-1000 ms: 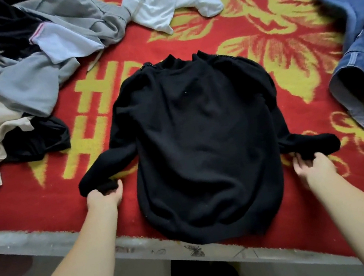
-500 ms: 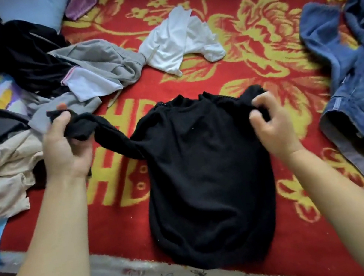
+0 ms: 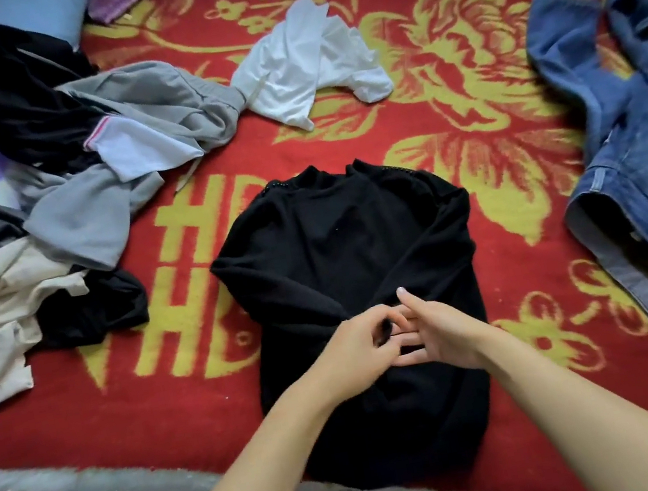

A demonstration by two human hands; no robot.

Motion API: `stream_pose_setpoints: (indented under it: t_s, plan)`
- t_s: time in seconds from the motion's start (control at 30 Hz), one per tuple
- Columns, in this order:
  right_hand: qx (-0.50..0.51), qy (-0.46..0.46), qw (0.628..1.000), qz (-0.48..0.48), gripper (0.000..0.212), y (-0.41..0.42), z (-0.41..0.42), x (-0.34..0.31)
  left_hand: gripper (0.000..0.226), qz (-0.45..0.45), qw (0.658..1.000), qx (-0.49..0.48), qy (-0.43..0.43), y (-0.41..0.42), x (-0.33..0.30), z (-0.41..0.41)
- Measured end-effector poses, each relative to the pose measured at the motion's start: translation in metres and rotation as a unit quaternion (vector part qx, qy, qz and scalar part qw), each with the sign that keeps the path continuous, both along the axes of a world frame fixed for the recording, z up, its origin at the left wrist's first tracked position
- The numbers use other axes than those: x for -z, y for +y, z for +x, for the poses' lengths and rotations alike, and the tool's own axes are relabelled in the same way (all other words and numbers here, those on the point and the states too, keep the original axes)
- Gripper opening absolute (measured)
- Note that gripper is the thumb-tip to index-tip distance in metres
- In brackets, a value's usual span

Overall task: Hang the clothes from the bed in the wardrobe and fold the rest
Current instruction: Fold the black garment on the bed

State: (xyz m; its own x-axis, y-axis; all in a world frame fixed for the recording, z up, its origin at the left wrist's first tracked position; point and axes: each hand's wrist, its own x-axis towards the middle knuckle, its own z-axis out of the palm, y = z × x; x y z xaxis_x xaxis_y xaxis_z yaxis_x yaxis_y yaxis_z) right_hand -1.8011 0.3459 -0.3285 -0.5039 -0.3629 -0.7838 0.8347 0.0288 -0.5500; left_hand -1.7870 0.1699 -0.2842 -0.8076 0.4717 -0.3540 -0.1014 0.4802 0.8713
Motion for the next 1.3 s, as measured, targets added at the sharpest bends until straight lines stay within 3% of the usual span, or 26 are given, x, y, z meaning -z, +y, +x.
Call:
stream_pose_setpoints:
  t_s: [0.07,0.17,0.23,0.3,0.33,0.4,0.47,0.57,0.63,0.7,0.77,0.83,0.9,1.0,1.07,1.2,1.3]
  plan:
    - [-0.055,-0.014,0.998,-0.014,0.044,-0.003,-0.010,-0.014,0.015,-0.019,0.996,0.085,0.010,0.021,0.006,0.020]
    - [-0.249,0.087,0.958,0.115,0.008,-0.021,-0.019,-0.018,0.021,-0.018,0.985,0.154,-0.071,0.022,0.016,0.028]
    - [-0.226,0.124,0.957,0.131,0.014,-0.027,-0.025,-0.011,0.021,0.051,0.974,0.105,-0.193,0.005,0.021,0.019]
    - [-0.105,0.105,0.986,0.073,0.022,-0.028,-0.032,-0.014,0.018,0.067,0.950,-0.030,-0.304,-0.024,0.032,0.002]
    - [-0.056,0.087,0.994,0.027,0.028,-0.026,-0.037,-0.014,0.026,0.057,0.924,-0.128,-0.356,-0.041,0.042,-0.009]
    - [-0.019,0.058,0.996,-0.058,0.034,-0.021,-0.043,-0.019,0.051,0.090,0.839,-0.311,-0.437,-0.069,0.063,-0.029]
    - [-0.050,0.044,0.993,-0.101,0.045,-0.017,-0.044,-0.022,0.064,0.232,0.734,-0.427,-0.474,-0.083,0.078,-0.050]
    - [-0.114,0.060,0.990,-0.057,0.049,-0.011,-0.042,-0.023,0.052,0.395,0.591,-0.543,-0.446,-0.076,0.080,-0.081]
    - [-0.096,0.110,0.989,0.001,0.035,0.000,-0.044,-0.025,0.038,0.392,0.546,-0.625,-0.397,-0.072,0.073,-0.097]
    - [-0.009,0.147,0.987,0.068,0.008,0.015,-0.048,-0.026,0.030,0.411,0.522,-0.663,-0.345,-0.080,0.068,-0.109]
    - [0.057,0.165,0.975,0.138,0.035,0.029,-0.043,-0.013,0.034,0.453,0.533,-0.651,-0.295,-0.095,0.067,-0.115]
    - [0.020,0.168,0.963,0.211,0.037,0.030,-0.030,0.007,0.043,0.459,0.584,-0.618,-0.257,-0.105,0.066,-0.113]
    - [-0.062,0.146,0.947,0.279,0.031,0.021,-0.013,0.037,0.053,0.408,0.641,-0.595,-0.261,-0.109,0.073,-0.107]
    - [-0.103,0.099,0.909,0.391,0.018,0.014,0.007,0.071,0.061,0.208,0.753,-0.557,-0.280,-0.118,0.098,-0.093]
    - [-0.101,0.060,0.889,0.443,0.019,0.017,0.017,0.080,0.056,0.082,0.800,-0.529,-0.271,-0.123,0.108,-0.078]
    - [-0.071,0.041,0.849,0.521,0.040,0.037,0.045,0.087,0.038,-0.089,0.856,-0.436,-0.263,-0.116,0.134,-0.017]
    - [-0.009,-0.004,0.841,0.541,0.049,0.053,0.078,0.085,0.048,-0.235,0.874,-0.332,-0.268,-0.106,0.152,0.040]
